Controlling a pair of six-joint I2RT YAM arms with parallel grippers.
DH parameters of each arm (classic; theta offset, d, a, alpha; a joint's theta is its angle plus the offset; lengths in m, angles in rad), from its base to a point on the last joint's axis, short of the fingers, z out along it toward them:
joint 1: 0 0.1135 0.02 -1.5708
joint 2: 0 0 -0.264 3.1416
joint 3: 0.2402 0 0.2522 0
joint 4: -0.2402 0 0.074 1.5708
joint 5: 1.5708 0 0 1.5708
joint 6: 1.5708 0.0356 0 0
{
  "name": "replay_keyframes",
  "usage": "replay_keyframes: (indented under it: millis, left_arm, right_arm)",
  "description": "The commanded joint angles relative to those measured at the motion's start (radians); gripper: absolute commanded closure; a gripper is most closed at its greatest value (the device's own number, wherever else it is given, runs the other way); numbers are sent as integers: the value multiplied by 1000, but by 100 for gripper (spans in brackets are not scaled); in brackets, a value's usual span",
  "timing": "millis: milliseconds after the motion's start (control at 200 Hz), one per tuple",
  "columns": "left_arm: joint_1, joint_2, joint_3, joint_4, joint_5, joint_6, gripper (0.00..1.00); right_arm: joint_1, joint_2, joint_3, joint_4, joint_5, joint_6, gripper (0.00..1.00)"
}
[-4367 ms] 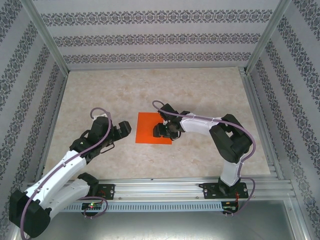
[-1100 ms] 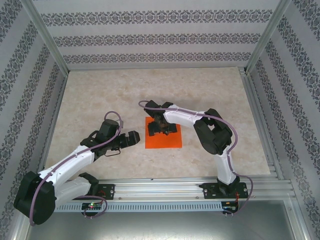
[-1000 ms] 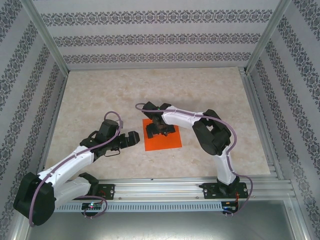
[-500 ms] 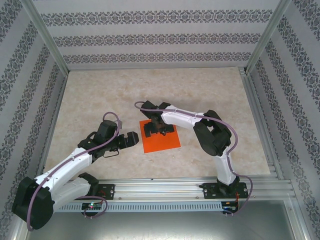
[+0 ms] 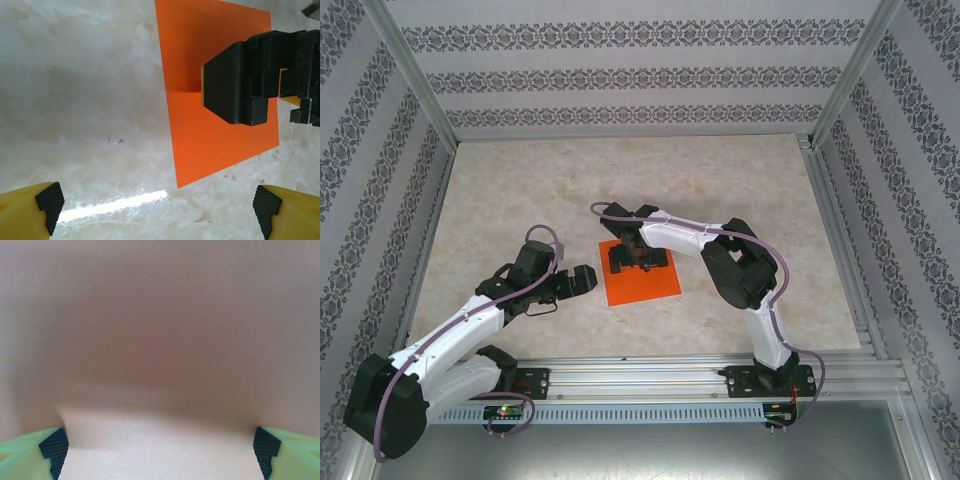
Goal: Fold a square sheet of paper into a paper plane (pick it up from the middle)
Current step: Fold a square sheet of paper at the center of the table.
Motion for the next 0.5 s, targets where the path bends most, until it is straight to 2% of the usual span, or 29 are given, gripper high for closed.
replay_keyframes:
  millis: [0, 165, 495]
  left_arm:
    - [14, -6, 34, -34, 4, 12, 0]
    - [14, 7, 34, -32, 65, -6, 0]
    - [15, -21, 16, -62, 62, -4, 0]
  right_arm:
    - [14, 69, -44, -32, 2, 30, 5]
    - [24, 72, -59, -31, 30, 39, 7]
    - [29, 82, -48, -25, 37, 30, 12]
